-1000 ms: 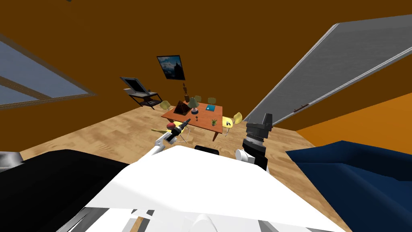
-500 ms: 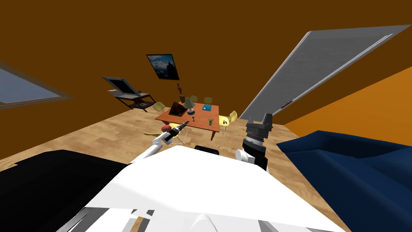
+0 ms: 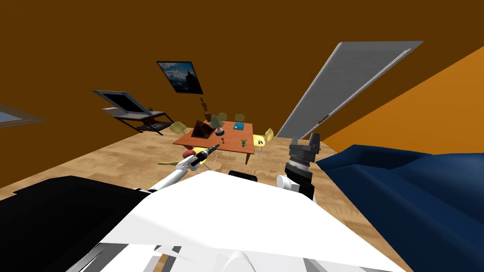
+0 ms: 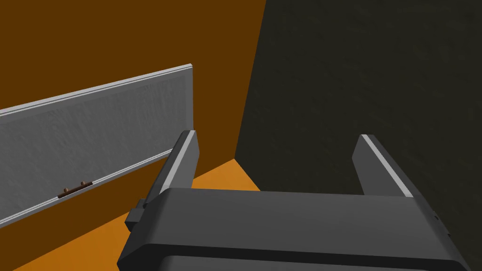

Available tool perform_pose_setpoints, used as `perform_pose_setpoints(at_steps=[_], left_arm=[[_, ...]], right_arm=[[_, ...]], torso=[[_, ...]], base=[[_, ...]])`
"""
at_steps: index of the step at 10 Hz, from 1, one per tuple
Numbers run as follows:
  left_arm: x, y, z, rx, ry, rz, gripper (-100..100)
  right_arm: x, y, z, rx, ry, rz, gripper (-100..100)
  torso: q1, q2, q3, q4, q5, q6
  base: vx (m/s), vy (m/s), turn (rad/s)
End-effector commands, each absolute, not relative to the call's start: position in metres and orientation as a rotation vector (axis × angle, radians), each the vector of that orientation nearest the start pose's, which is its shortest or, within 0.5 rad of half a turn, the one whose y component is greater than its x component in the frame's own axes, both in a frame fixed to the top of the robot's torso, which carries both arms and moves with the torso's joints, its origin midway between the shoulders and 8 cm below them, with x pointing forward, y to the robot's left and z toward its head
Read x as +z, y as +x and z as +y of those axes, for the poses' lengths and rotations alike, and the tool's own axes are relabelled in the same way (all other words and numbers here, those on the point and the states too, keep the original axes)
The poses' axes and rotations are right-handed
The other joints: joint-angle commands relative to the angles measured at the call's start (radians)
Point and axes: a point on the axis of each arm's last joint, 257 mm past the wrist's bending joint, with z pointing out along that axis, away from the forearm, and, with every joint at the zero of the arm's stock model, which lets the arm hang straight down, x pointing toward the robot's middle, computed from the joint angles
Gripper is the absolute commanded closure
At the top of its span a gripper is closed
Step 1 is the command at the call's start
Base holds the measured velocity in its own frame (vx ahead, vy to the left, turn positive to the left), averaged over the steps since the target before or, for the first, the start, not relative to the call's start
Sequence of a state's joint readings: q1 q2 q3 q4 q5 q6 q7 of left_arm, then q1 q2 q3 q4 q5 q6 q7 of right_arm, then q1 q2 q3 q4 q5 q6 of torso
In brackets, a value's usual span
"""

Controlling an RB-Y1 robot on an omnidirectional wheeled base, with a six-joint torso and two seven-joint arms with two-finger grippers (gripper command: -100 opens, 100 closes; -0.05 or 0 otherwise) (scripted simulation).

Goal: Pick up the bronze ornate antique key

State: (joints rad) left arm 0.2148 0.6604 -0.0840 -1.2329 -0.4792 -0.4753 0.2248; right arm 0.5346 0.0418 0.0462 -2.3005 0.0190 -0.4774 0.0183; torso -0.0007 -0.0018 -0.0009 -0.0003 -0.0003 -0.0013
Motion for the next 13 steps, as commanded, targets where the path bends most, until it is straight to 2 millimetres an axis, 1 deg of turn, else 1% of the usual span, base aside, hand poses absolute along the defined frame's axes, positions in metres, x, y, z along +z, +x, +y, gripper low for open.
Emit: perform_pose_setpoints(at_steps=[1,2,3,4,6,7,9,10,11,12,13], left_arm=[[-0.369,0.412,0.408,-0.664,-0.519,1.875,-100],[-0.379,0.408,0.424,-0.613,-0.511,1.916,-100],[-0.384,0.404,0.428,-0.603,-0.523,1.924,-100],[-0.393,0.400,0.443,-0.553,-0.514,1.963,-100],[-0.398,0.396,0.448,-0.541,-0.527,1.972,-100],[-0.405,0.391,0.462,-0.493,-0.516,2.007,-100],[-0.411,0.386,0.469,-0.478,-0.532,2.017,-100],[-0.420,0.378,0.486,-0.423,-0.528,2.054,-100],[-0.423,0.375,0.489,-0.415,-0.537,2.060,-100],[-0.427,0.371,0.502,-0.370,-0.524,2.088,-100],[-0.431,0.366,0.507,-0.358,-0.536,2.096,-100]], right_arm=[[0.018,0.343,-0.270,1.298,0.701,0.615,0],[0.018,0.343,-0.270,1.298,0.701,0.615,0],[0.019,0.343,-0.270,1.298,0.701,0.615,0],[0.018,0.343,-0.270,1.298,0.701,0.615,0],[0.018,0.343,-0.270,1.298,0.701,0.615,0],[0.018,0.343,-0.270,1.298,0.701,0.615,0],[0.018,0.343,-0.270,1.298,0.701,0.615,0],[0.018,0.343,-0.270,1.298,0.701,0.615,0],[0.018,0.343,-0.270,1.298,0.701,0.615,0],[0.018,0.343,-0.270,1.298,0.701,0.615,0],[0.018,0.343,-0.270,1.298,0.701,0.615,0]], torso=[[0.000,0.000,0.000,0.000,0.000,0.000],[0.001,0.001,0.000,0.000,0.000,0.000],[0.000,0.000,0.000,0.000,0.000,0.001],[0.000,0.000,0.000,0.000,0.000,0.000],[0.000,-0.001,0.000,0.000,0.000,0.000],[0.001,0.000,0.000,0.000,0.000,0.000],[0.000,0.000,0.000,0.000,0.000,0.000],[0.000,0.000,0.000,0.000,0.000,0.000],[0.000,0.000,0.000,0.000,0.000,0.001],[0.000,-0.001,0.000,0.000,0.000,0.000],[-0.001,-0.002,-0.001,0.000,0.000,0.001]], base=[[0.010,-0.010,0.031],[0.026,-0.027,-0.227],[0.023,-0.022,-0.130],[0.032,-0.038,-0.217],[0.023,-0.017,-0.047],[0.026,-0.025,-0.184],[0.024,-0.018,-0.070],[0.031,-0.024,-0.200],[0.038,-0.020,-0.135],[0.048,-0.032,-0.209],[0.044,-0.024,-0.121]])
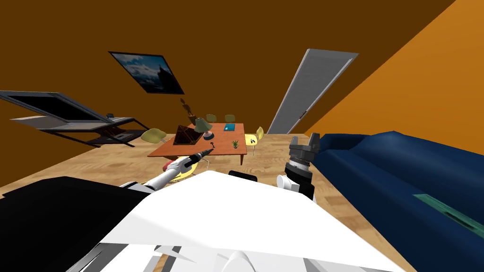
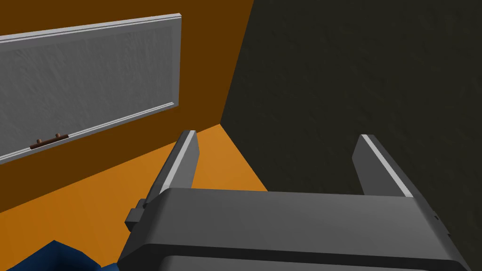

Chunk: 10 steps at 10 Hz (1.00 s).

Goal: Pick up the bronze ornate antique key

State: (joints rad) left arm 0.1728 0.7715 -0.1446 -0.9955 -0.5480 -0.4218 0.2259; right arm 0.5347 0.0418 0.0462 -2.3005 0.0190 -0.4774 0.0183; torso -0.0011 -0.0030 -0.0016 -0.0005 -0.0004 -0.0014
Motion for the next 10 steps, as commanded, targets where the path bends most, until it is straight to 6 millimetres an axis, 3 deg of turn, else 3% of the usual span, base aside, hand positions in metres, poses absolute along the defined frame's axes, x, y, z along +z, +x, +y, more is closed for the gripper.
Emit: perform_pose_setpoints(at_steps=[1,3,6,7,9,10], left_arm=[[-0.433,0.364,0.509,-0.352,-0.542,2.100,-100],[-0.448,0.342,0.547,-0.234,-0.549,2.169,-100],[-0.458,0.318,0.582,-0.119,-0.556,2.229,-100],[-0.454,0.326,0.575,-0.138,-0.539,2.219,-100],[-0.462,0.305,0.600,-0.063,-0.562,2.257,-100],[-0.462,0.305,0.600,-0.063,-0.562,2.257,-100]], right_arm=[[0.018,0.343,-0.270,1.298,0.701,0.615,0],[0.018,0.343,-0.270,1.298,0.701,0.615,0],[0.018,0.343,-0.270,1.298,0.701,0.615,0],[0.018,0.343,-0.270,1.298,0.701,0.615,0],[0.018,0.343,-0.270,1.298,0.701,0.615,0],[0.018,0.343,-0.270,1.298,0.701,0.615,0]], torso=[[0.000,0.000,0.000,0.000,0.000,0.000],[0.000,0.001,0.000,0.000,0.000,0.001],[0.000,-0.001,-0.001,0.000,0.000,0.000],[0.000,0.000,0.000,0.000,0.000,0.000],[0.001,0.002,0.001,0.000,0.000,0.000],[0.000,0.002,0.001,0.000,0.000,0.000]], base=[[0.019,-0.009,0.017],[0.055,-0.032,-0.269],[0.066,-0.028,-0.174],[0.034,-0.015,-0.096],[0.020,-0.012,-0.095],[0.032,-0.012,-0.089]])
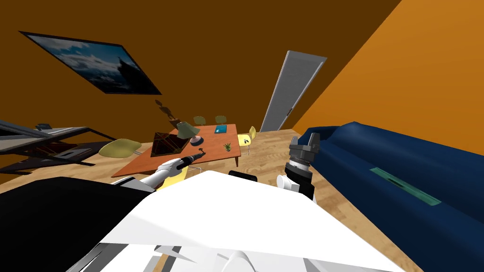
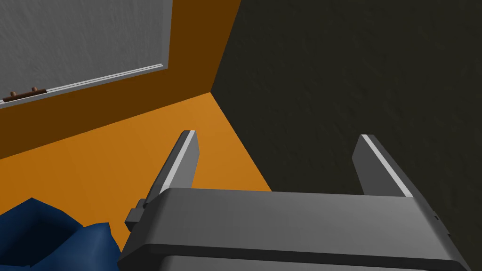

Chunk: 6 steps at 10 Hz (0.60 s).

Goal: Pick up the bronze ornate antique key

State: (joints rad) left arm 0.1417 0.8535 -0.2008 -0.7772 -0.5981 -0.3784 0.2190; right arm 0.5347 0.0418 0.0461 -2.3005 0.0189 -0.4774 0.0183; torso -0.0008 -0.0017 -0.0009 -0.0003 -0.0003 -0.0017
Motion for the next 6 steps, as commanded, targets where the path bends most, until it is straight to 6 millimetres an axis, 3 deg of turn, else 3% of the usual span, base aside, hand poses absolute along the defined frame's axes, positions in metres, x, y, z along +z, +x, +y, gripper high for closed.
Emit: perform_pose_setpoints(at_steps=[1,6], left_arm=[[-0.462,0.305,0.600,-0.063,-0.562,2.257,-100],[-0.462,0.257,0.668,0.160,-0.567,2.346,-100]], right_arm=[[0.018,0.343,-0.270,1.298,0.701,0.615,0],[0.018,0.343,-0.270,1.298,0.701,0.615,0]], torso=[[0.000,0.000,0.000,0.000,0.000,0.000],[0.000,-0.002,-0.001,0.000,0.000,0.000]], base=[[0.017,-0.003,0.017],[0.052,-0.015,-0.184]])
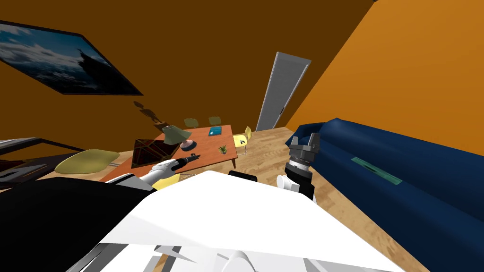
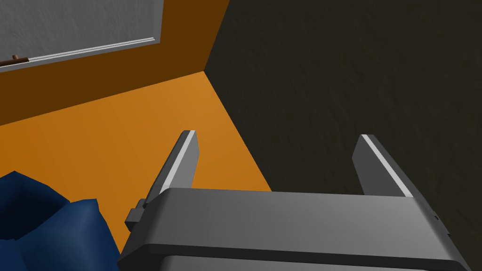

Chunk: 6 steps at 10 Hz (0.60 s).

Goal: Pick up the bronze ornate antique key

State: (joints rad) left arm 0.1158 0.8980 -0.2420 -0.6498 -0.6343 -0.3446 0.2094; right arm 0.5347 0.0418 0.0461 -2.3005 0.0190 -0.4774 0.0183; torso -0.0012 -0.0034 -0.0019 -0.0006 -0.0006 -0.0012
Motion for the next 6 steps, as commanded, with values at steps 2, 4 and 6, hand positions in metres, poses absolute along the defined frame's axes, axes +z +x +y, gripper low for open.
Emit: perform_pose_setpoints(at_steps=[2,4,6], left_arm=[[-0.461,0.253,0.675,0.182,-0.566,2.353,-100],[-0.463,0.255,0.672,0.171,-0.568,2.349,0],[-0.481,0.257,0.658,0.178,-0.588,2.345,-100]], right_arm=[[0.018,0.343,-0.270,1.298,0.701,0.615,0],[0.018,0.343,-0.270,1.298,0.701,0.615,0],[0.018,0.343,-0.270,1.298,0.701,0.615,0]], torso=[[0.000,0.001,0.001,0.000,0.000,-0.001],[0.000,0.003,0.002,0.001,0.000,-0.001],[0.004,0.003,0.002,0.001,0.001,0.000]], base=[[0.028,-0.015,-0.063],[0.004,-0.003,-0.005],[0.016,0.085,-0.081]])
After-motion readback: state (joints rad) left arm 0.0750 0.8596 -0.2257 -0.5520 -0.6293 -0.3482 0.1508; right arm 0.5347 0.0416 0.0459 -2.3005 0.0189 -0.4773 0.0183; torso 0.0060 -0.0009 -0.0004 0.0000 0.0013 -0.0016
